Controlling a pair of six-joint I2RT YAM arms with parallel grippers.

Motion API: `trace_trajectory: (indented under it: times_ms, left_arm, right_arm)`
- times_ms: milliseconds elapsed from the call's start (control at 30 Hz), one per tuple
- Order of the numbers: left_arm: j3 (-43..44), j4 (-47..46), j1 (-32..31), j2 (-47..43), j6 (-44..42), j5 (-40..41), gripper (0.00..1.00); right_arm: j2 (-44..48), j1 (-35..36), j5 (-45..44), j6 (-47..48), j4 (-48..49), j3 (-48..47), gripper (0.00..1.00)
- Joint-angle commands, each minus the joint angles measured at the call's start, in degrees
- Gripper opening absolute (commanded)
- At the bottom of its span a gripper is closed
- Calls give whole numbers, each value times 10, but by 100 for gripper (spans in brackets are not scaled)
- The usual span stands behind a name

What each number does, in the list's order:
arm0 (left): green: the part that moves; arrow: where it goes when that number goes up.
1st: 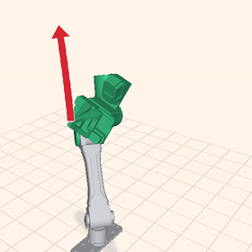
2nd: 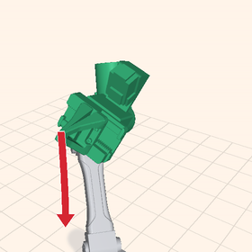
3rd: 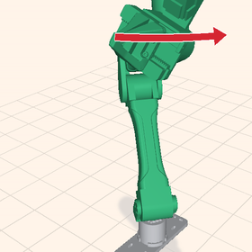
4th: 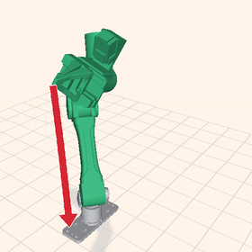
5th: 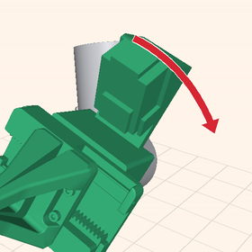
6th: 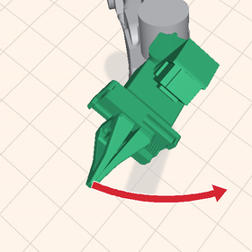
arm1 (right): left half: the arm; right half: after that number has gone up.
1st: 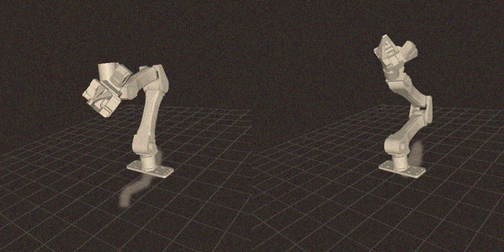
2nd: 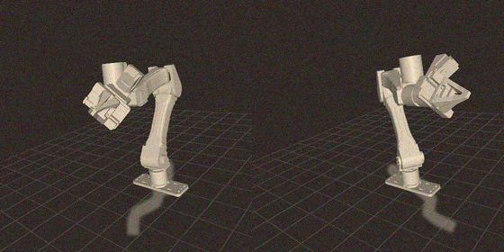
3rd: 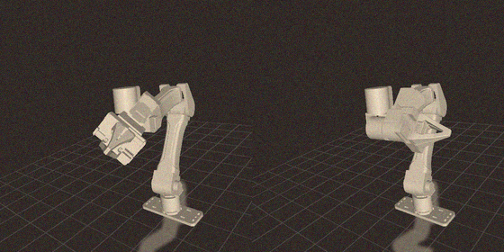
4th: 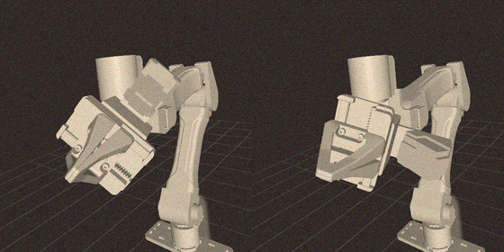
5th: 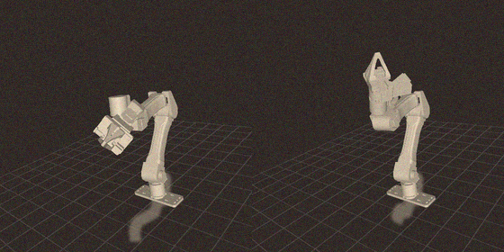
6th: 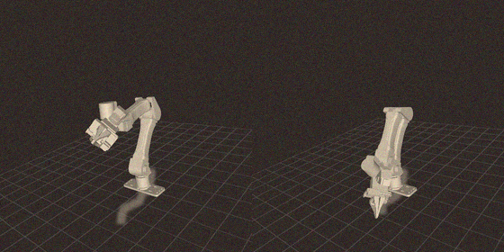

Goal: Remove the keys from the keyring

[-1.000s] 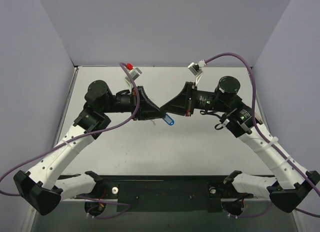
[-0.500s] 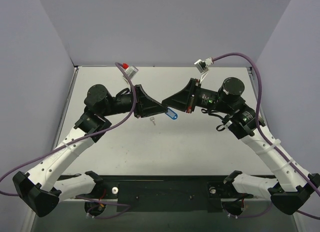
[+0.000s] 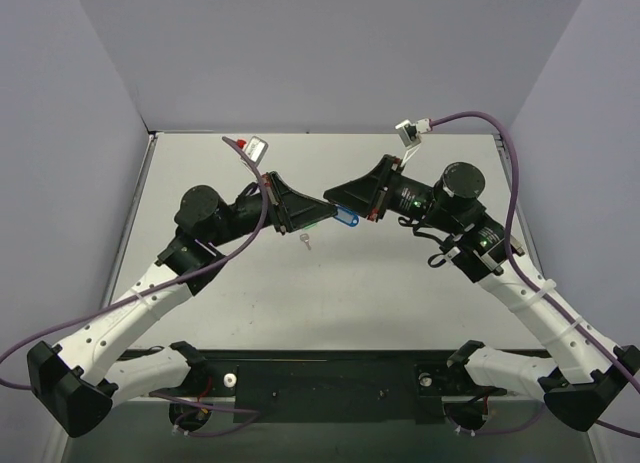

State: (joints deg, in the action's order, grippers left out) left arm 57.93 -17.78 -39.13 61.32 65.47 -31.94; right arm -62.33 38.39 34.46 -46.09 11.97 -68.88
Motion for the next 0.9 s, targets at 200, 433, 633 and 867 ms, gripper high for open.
trace_trajectory:
  times_ms: [200, 433, 633, 867]
  left_arm:
    - [-29, -129, -23, -14, 49, 153, 0]
    - [-39, -162, -41, -20, 67, 202, 0]
    - [-62, -178, -52, -37, 102, 270, 0]
    - [-87, -190, -55, -53, 153, 339, 0]
  right_arm:
    - [4, 34, -7, -14, 39, 33, 0]
    - [3, 35, -20, -17, 48, 40, 0]
    - [1, 38, -22, -21, 58, 48, 0]
    - [2, 39, -18, -22, 63, 52, 0]
